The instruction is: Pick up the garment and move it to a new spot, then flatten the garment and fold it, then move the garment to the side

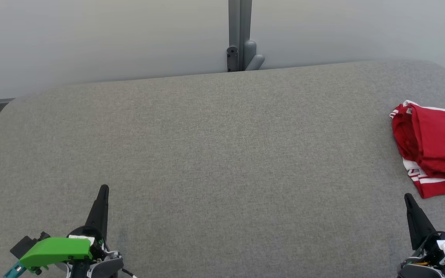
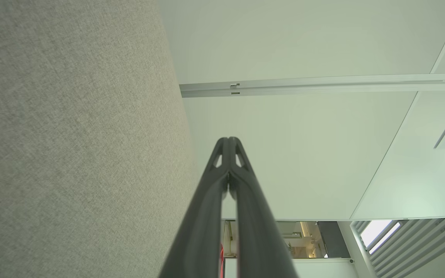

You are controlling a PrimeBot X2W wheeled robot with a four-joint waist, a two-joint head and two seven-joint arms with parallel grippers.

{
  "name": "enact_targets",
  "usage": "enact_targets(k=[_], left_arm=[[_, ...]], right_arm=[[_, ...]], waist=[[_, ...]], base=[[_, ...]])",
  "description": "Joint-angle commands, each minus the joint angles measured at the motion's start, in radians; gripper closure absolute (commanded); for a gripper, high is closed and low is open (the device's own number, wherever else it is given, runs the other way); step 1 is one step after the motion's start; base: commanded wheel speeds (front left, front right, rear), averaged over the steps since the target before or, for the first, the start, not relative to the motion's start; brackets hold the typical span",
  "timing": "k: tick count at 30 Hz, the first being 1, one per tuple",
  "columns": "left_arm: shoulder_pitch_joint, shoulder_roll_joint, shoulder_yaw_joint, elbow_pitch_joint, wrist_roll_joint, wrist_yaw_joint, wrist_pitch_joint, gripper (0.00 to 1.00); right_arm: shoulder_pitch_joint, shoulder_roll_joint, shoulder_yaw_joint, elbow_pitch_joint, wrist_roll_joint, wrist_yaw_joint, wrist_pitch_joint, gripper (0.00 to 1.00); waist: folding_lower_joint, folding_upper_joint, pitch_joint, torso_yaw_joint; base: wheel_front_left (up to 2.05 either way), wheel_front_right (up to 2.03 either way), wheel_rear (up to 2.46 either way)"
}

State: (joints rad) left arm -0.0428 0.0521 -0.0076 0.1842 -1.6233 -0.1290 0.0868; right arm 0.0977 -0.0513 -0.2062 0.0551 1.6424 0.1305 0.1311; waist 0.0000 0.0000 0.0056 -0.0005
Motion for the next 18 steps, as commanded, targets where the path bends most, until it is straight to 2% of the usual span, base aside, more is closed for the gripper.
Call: enact_targets(k=[1,18], left_arm=[[-0.013,0.0,0.003,0.001,-0.002,-0.005,0.004,1.0],[-0.013,-0.001,0.003,0.001,-0.001,-0.005,0.005,1.0]], right_arm=[[-0.008,0.0,-0.003,-0.004,0.0,0.0,0.005,1.0],[-0.008,0.0,-0.004,-0.003,0.0,0.0,0.005,1.0]], waist=[[0.0,0.0,0.0,0.0],[0.0,0.0,0.0,0.0]], base=[[0.0,0.0,0.0],[0.0,0.0,0.0]])
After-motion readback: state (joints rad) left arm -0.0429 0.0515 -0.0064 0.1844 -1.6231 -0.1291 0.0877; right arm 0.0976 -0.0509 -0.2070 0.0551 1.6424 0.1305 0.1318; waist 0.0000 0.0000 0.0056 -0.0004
